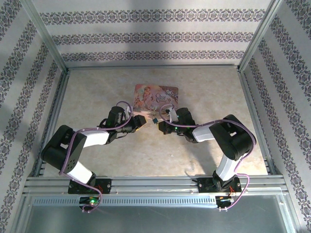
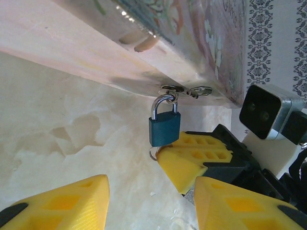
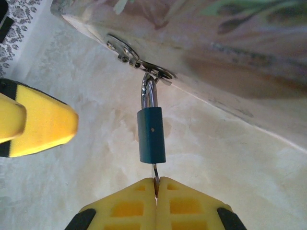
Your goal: Unlock a padlock with a key
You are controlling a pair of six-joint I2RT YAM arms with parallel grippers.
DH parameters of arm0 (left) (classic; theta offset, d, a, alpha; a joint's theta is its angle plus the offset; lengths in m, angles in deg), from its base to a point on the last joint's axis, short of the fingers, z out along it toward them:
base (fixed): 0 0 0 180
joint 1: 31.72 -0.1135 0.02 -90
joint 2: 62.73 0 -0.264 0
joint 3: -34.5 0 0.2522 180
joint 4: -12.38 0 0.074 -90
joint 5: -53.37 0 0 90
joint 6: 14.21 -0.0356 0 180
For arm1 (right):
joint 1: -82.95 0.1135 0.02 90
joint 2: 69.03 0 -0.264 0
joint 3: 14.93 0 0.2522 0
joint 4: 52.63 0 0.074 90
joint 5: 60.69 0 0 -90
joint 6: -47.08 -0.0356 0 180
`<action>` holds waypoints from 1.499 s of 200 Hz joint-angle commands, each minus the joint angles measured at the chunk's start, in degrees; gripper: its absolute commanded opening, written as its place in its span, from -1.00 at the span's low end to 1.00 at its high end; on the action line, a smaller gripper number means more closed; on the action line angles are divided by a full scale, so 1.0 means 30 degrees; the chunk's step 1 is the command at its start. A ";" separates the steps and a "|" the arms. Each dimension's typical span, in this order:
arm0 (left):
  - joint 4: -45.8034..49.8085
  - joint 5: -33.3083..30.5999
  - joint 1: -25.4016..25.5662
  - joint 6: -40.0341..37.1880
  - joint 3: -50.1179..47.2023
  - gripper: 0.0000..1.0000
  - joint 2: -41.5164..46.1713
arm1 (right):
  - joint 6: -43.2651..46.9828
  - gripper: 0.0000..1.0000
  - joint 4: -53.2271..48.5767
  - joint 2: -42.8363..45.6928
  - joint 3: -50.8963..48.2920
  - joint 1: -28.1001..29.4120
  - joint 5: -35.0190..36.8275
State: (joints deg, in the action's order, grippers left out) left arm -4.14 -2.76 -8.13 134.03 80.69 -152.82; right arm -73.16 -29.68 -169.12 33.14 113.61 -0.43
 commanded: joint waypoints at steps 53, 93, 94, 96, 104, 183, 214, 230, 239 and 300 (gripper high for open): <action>-0.3095 0.0703 0.0184 0.1627 0.0234 -0.02 -0.1505 | -0.1910 -1.00 -0.0100 0.0784 -0.0185 0.0234 -0.1318; -0.4116 0.1015 0.0381 0.2197 0.0650 -0.03 -0.2470 | -0.2813 -1.00 -0.0147 0.0977 -0.0243 0.0294 -0.1484; -0.4130 0.1015 0.0389 0.2203 0.0663 -0.03 -0.2481 | -0.2841 -1.00 -0.0142 0.0984 -0.0243 0.0297 -0.1484; -0.4163 0.1037 0.0395 0.2222 0.0688 -0.03 -0.2526 | -0.2884 -1.00 -0.0116 0.0990 -0.0258 0.0299 -0.1484; -0.4231 0.1044 0.0474 0.2245 0.0811 -0.04 -0.2680 | -0.3071 -1.00 -0.0115 0.1019 -0.0295 0.0314 -0.1510; -0.5371 0.1046 0.1146 0.3012 0.1626 -0.12 -0.4157 | -0.4549 -1.00 -0.0078 0.1303 -0.0571 0.0475 -0.1222; -0.5287 0.0855 0.1389 0.3286 0.1817 -0.14 -0.4479 | -0.5100 -1.00 0.0009 0.1387 -0.0507 0.0534 -0.1221; -0.5230 0.0707 0.1504 0.3431 0.1869 -0.14 -0.4644 | -0.5373 -1.00 0.0039 0.1457 -0.0423 0.0563 -0.1221; -0.5177 0.0639 0.1554 0.3492 0.1928 -0.15 -0.4739 | -0.5501 -1.00 0.0068 0.1526 -0.0419 0.0592 -0.1243; -0.5402 0.0140 0.1803 0.4101 0.2126 -0.23 -0.5274 | -0.6615 -1.00 0.0491 0.1665 -0.0390 0.0622 -0.1334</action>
State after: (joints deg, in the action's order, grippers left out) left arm -19.83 -1.45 -3.97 143.42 86.13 -166.48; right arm -90.84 -30.38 -165.61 32.18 114.35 -2.44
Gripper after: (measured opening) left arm 0.388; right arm 0.044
